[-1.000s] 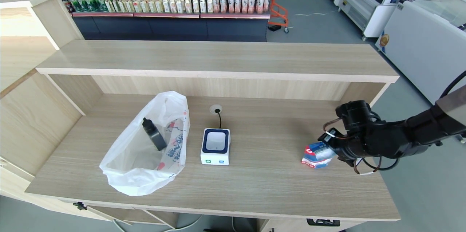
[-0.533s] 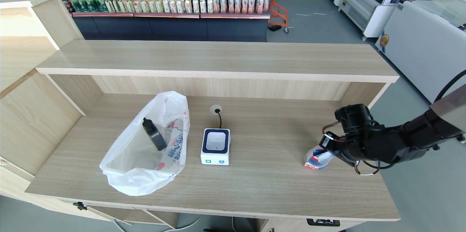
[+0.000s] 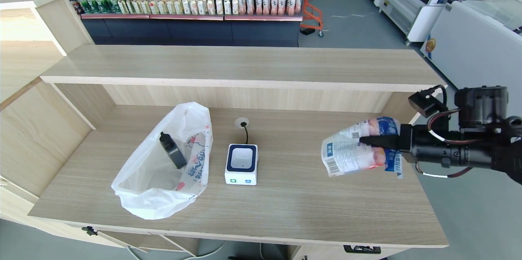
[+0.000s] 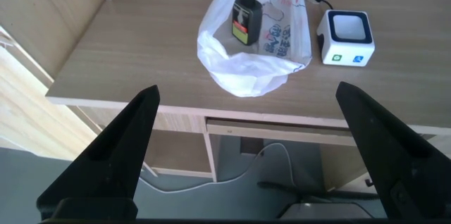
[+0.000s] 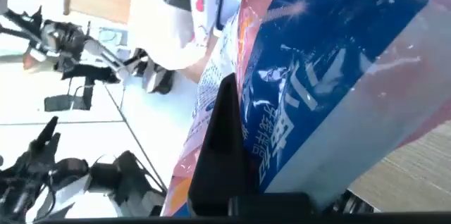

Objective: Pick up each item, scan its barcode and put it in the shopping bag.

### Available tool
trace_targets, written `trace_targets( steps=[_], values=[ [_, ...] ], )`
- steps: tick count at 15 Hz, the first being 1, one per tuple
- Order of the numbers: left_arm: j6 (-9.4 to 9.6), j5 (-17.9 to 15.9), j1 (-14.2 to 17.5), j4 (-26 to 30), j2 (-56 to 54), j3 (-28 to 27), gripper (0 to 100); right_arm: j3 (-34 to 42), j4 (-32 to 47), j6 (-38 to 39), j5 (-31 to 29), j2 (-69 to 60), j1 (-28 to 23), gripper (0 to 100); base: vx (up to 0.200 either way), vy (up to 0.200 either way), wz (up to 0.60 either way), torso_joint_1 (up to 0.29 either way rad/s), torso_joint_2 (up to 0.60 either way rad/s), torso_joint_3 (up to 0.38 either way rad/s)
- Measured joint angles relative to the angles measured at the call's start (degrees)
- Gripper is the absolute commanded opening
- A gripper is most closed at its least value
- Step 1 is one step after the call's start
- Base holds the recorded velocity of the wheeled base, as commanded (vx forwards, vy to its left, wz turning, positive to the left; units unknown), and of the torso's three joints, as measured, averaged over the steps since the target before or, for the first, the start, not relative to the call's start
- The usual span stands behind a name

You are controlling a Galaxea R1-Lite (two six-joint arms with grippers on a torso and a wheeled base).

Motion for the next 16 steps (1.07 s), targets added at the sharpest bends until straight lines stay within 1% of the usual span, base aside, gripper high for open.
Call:
trace_targets(
  steps=[2,3,4,7,10,12,15,16],
  values=[
    [-0.02,0.0,0.0,0.0,0.0,0.0,100,1.9,-0.7,-5.2,14.4,-5.1,-1.8,0,0.000,0.000,0.00,0.000,0.00,0.000],
    [-0.02,0.0,0.0,0.0,0.0,0.0,100,2.6,-1.0,-7.0,18.3,-7.2,-1.9,0,0.000,0.000,0.00,0.000,0.00,0.000],
    [-0.02,0.0,0.0,0.0,0.0,0.0,100,3.1,-1.1,-7.7,19.1,-8.8,-1.0,0,0.000,0.000,0.00,0.000,0.00,0.000],
    [-0.02,0.0,0.0,0.0,0.0,0.0,100,4.1,-1.0,-9.3,19.0,-12.0,4.7,0,0.000,0.000,0.00,0.000,0.00,0.000],
    [-0.02,0.0,0.0,0.0,0.0,0.0,100,5.8,-0.6,-8.2,18.5,-14.3,8.4,0,0.000,0.000,0.00,0.000,0.00,0.000],
    [-0.02,0.0,0.0,0.0,0.0,0.0,100,6.9,-0.5,-6.2,18.5,-15.5,9.5,0,0.000,0.000,0.00,0.000,0.00,0.000],
    [0.00,0.0,0.0,0.0,0.0,0.0,100,8.7,-0.7,-5.2,18.5,-16.8,10.0,0,0.000,0.000,0.00,0.000,0.00,0.000],
    [0.00,0.0,0.0,0.0,0.0,0.0,100,8.9,-0.8,-3.2,18.5,-17.2,10.1,0,0.000,0.000,0.00,0.000,0.00,0.000]
  ],
)
